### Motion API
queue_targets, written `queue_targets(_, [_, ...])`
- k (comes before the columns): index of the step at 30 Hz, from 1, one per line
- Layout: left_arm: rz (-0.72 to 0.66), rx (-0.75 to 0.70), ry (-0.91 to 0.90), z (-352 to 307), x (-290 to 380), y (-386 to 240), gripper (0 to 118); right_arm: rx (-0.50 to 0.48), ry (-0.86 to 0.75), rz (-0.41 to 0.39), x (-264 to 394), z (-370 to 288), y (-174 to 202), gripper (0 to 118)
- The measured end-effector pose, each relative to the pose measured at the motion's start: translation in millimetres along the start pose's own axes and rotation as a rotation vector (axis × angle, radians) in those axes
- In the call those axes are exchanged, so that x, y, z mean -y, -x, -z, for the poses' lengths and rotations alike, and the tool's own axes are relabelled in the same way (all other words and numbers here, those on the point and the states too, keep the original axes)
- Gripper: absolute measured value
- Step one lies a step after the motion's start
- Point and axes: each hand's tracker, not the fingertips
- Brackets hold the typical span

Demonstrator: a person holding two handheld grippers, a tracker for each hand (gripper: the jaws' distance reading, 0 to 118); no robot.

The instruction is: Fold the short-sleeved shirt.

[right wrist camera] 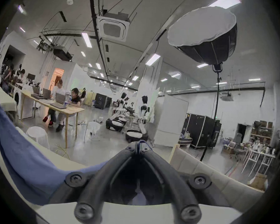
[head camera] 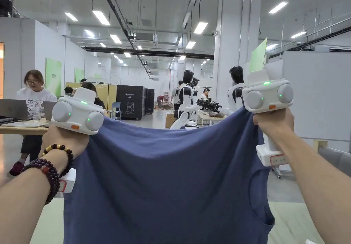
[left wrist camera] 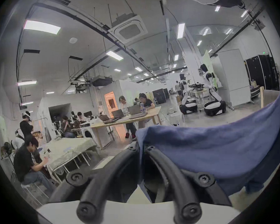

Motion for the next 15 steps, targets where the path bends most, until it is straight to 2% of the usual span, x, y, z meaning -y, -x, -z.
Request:
queue_targets(3, [-0.001, -0.001, 0.006, 4, 8, -2, 3, -0.012, 0.005, 0.022, -4, -9, 0, 1])
queue_targets(8, [-0.009, 0.003, 0.025, 7, 22, -8, 3, -0.02, 0.009, -0.014, 12, -19, 9, 1])
queue_targets(15, [0.003, 0.045, 0.06, -2, 64, -27, 3, -0.073, 0.077, -0.016, 81, -30, 26, 1])
